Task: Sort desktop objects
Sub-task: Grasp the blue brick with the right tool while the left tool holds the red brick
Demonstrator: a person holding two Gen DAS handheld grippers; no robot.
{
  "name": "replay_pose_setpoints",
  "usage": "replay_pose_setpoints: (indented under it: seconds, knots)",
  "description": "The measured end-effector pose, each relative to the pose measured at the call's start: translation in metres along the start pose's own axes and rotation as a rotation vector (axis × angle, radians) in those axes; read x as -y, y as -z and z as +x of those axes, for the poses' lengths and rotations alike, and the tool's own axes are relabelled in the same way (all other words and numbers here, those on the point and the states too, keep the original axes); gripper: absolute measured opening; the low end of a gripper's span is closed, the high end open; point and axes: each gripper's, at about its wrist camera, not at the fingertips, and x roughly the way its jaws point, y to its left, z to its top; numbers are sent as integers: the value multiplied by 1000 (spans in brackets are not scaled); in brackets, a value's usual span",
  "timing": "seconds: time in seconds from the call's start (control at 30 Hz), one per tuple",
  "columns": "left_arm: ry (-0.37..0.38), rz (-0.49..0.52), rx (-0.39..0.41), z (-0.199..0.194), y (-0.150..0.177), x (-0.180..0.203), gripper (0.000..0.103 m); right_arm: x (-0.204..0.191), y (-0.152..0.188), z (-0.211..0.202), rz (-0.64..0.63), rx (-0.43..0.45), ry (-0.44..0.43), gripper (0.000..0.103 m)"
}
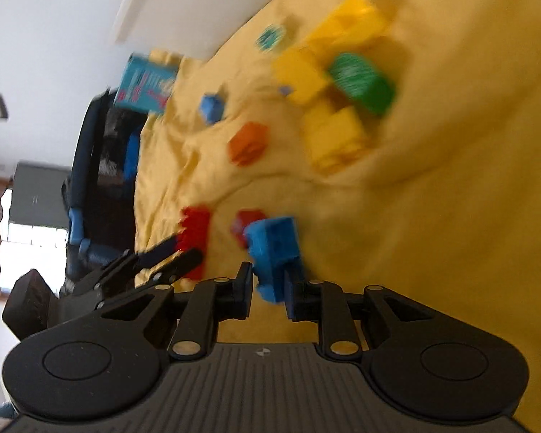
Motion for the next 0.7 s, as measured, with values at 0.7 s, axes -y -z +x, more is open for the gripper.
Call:
replay_pose_setpoints:
  seconds: [0.7]
  knots:
    - [-2, 17, 10, -9, -5, -1, 27, -85, 46, 32, -626, 100, 673, 34]
